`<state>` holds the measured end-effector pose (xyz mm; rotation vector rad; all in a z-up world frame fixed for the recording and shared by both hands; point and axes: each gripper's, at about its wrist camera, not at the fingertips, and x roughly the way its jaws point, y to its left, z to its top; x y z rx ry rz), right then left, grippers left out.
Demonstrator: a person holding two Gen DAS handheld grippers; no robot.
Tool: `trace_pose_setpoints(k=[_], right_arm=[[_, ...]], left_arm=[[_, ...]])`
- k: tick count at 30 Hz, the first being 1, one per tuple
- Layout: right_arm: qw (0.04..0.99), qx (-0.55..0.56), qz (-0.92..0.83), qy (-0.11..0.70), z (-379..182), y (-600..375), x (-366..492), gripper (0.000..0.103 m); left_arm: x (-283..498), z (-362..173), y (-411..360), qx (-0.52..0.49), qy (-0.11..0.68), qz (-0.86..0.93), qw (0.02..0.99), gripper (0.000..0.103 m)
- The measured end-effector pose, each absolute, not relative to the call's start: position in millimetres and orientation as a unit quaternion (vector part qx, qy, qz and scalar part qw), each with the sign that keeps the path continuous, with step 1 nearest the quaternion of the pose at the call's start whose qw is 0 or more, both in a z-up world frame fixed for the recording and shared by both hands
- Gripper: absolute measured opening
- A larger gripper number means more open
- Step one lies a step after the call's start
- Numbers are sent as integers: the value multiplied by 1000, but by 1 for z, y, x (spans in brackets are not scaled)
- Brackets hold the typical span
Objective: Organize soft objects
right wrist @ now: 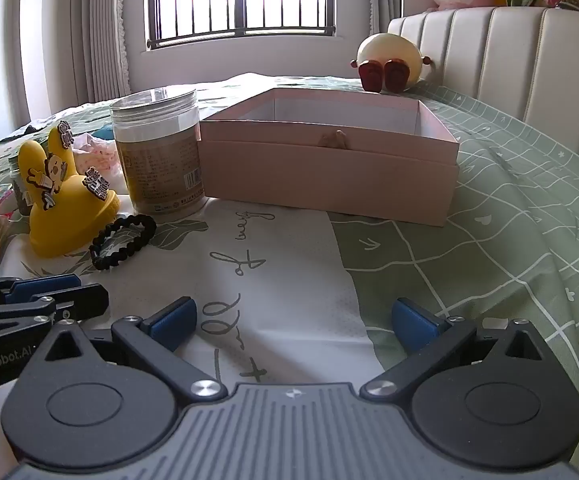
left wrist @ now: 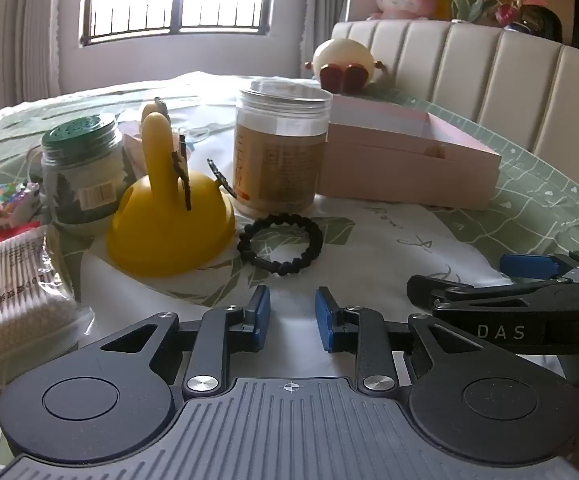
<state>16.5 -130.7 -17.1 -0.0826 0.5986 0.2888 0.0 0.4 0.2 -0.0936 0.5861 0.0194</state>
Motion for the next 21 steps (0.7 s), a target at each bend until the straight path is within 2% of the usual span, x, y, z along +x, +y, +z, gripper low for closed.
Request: trace_pose_setpoints(k=[21], right_arm=[[944,-43,141,294,-17,-130,16,103]], left_arm=[[-1,0,0,-39,289,12,957,29]])
